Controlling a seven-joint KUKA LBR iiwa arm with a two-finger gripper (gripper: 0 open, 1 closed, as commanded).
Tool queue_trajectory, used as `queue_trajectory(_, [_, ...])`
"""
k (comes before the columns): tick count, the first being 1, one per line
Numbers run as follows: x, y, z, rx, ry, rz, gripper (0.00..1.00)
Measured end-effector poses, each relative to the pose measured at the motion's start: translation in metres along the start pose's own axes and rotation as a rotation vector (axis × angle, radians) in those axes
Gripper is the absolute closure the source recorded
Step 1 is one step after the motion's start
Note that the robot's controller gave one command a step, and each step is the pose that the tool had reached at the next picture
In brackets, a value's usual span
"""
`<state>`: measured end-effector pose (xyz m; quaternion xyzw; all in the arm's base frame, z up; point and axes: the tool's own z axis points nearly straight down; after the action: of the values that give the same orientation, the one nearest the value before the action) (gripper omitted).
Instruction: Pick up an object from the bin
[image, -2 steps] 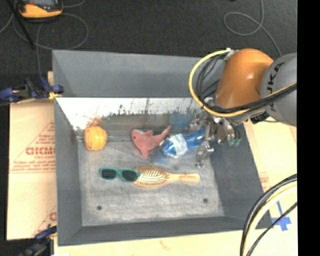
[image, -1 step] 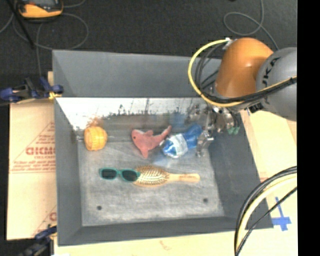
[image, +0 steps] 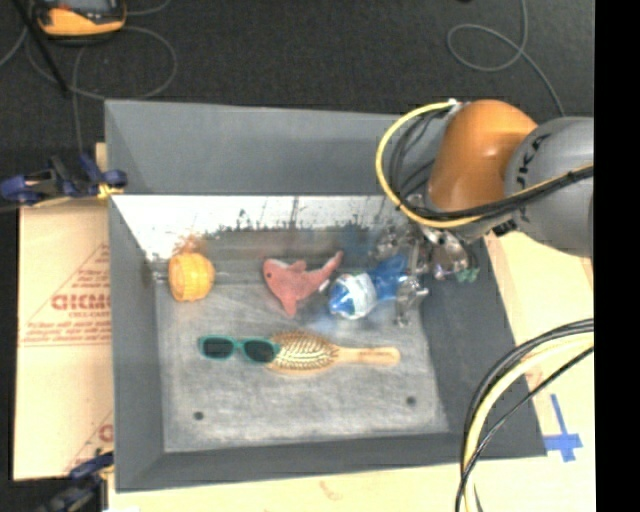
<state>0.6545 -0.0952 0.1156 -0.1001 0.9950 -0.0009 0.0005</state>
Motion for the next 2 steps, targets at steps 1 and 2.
queue_trajectory(1, [-0.005, 0.014, 0.044, 0.004, -0.007, -0.028, 0.00])
queue_trajectory(2, [-0.004, -0.001, 0.041, 0.002, -0.015, 0.000, 1.00])
